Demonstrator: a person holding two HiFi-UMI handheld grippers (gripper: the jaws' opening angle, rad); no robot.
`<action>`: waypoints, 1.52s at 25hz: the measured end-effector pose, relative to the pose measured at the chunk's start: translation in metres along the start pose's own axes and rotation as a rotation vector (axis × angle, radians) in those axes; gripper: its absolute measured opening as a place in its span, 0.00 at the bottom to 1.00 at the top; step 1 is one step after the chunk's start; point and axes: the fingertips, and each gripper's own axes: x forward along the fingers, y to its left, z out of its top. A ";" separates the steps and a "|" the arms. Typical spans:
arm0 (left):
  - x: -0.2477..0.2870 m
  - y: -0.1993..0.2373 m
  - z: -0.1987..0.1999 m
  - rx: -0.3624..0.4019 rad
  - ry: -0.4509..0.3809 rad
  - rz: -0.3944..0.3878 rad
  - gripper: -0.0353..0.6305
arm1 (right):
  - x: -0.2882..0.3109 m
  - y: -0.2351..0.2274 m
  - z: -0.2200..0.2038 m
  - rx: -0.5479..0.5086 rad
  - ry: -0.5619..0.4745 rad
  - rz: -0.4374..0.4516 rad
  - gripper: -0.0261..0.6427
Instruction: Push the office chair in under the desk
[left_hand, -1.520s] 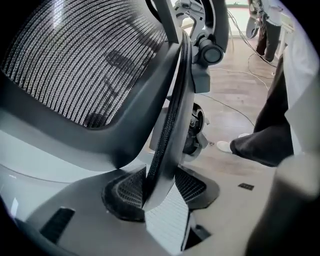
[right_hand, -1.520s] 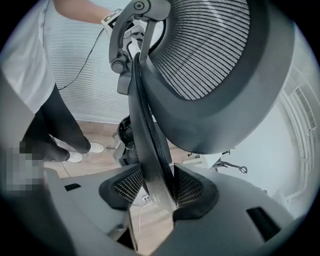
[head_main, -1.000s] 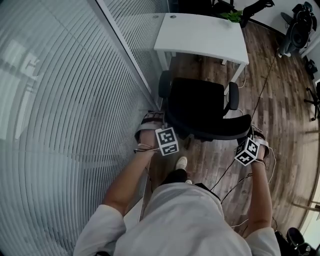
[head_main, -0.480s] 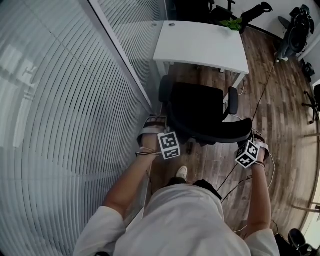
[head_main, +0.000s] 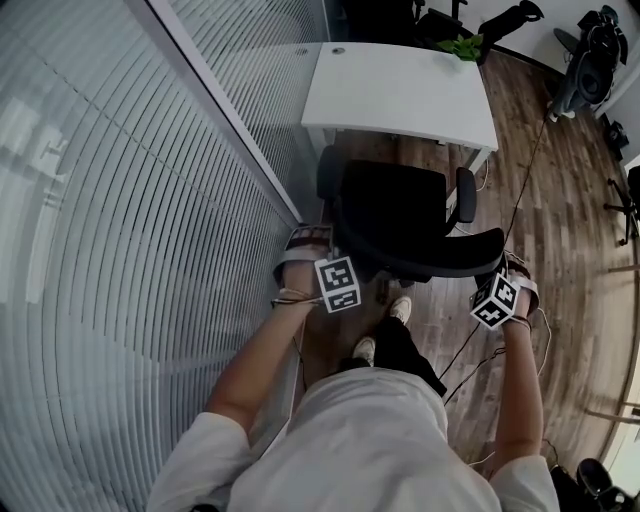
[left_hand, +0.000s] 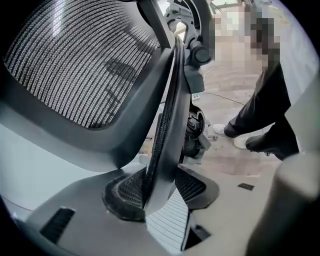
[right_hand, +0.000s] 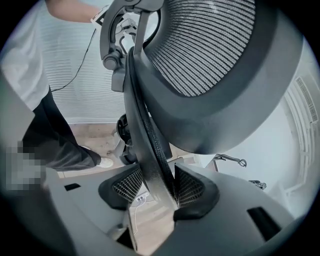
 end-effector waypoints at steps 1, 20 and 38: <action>0.003 0.003 0.000 -0.001 0.001 -0.001 0.35 | 0.003 -0.003 0.001 0.000 0.000 0.001 0.36; 0.050 0.057 0.012 -0.025 0.034 0.007 0.35 | 0.049 -0.067 0.010 -0.019 -0.033 -0.007 0.36; 0.087 0.100 0.025 -0.049 0.081 0.007 0.35 | 0.087 -0.124 0.013 -0.047 -0.090 -0.012 0.36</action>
